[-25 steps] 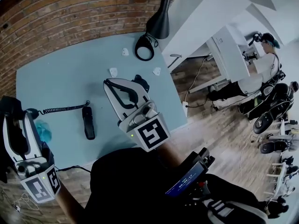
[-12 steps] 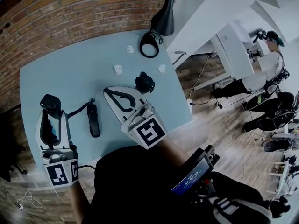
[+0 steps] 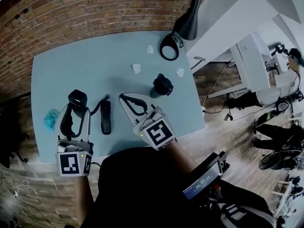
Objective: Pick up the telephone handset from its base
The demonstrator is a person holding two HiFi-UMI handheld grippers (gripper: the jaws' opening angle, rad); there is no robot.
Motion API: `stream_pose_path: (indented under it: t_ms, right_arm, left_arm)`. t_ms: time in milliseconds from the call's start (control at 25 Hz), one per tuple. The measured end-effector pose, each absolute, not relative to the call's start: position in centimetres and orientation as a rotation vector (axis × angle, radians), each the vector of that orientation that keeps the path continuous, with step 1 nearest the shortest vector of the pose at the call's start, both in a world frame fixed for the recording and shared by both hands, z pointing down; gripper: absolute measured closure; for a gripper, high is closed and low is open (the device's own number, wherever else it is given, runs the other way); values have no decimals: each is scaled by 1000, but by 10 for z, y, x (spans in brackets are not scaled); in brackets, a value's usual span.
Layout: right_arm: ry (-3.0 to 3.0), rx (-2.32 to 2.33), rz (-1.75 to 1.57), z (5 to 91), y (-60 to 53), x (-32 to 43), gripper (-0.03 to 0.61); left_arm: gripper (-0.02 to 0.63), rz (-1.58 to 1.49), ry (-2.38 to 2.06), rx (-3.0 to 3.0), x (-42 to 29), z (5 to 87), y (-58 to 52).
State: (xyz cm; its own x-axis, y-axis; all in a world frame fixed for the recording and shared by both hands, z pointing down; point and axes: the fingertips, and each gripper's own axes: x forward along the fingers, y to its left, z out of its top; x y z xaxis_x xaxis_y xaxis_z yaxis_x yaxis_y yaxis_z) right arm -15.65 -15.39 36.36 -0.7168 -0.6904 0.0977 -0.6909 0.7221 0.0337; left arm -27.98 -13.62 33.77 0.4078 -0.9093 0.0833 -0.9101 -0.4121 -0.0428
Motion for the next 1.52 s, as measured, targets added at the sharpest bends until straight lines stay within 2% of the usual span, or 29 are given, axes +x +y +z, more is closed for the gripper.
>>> stream_pose_path:
  t_ms: [240,440,880,1520]
  right_arm:
    - [-2791,993,-90,381,-142,-181,571]
    - [-2810,961,-19,391,-137,-189,571]
    - [-2716,1162,9,411,-148,-166,572]
    - [-2645,1096,-27,432,-142,-162,572]
  left_arm:
    - [360,210,-1674,2550,-284,367,-134]
    - [360,280,-1701,2513,-293,383,-132]
    - [359,387,-1596,2436,-285,442,-126]
    - [359,496,-1529,2345,-282,487,-126]
